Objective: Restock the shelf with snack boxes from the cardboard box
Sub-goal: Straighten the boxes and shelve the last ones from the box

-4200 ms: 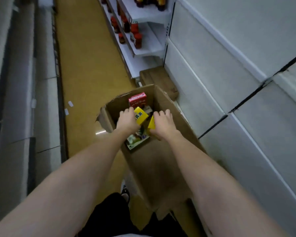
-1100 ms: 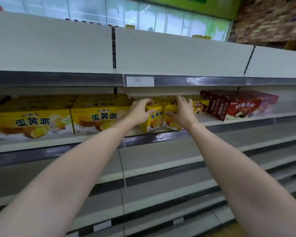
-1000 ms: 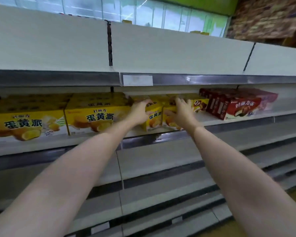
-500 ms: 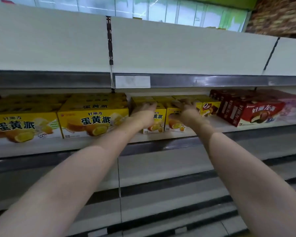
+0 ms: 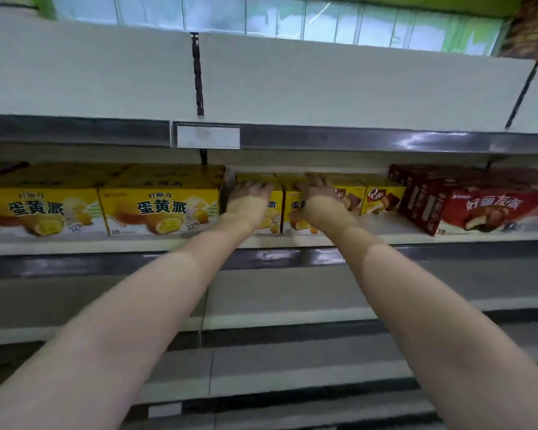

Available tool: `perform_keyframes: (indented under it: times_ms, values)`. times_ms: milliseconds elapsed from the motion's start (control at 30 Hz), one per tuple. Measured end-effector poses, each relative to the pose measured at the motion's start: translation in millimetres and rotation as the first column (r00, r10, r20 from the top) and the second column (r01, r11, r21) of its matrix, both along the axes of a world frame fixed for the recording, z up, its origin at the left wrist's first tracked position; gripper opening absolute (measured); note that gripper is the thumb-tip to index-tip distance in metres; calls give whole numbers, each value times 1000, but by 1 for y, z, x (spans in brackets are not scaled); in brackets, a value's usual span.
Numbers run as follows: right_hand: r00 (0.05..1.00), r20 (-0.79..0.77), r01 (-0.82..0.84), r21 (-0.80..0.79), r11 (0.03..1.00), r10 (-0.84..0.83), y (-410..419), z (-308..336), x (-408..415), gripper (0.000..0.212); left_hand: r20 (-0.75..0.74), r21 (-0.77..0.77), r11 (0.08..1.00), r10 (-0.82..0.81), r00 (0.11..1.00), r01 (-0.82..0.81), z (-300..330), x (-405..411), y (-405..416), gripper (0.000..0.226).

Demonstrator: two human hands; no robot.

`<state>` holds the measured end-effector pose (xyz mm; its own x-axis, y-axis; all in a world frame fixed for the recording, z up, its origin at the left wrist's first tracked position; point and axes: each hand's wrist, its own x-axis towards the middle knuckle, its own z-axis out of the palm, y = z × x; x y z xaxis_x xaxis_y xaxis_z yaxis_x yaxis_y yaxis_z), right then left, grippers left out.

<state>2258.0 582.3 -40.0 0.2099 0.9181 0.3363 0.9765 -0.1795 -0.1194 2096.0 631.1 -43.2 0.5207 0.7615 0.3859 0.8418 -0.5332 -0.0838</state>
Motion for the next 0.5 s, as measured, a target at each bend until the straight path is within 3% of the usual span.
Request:
perform_keyframes:
  times_ms: [500]
  values:
    - [998,-34,-53,-22,998,52,18,-4,6,77,59,-26,994,109,992,-107,-2,19,9,57]
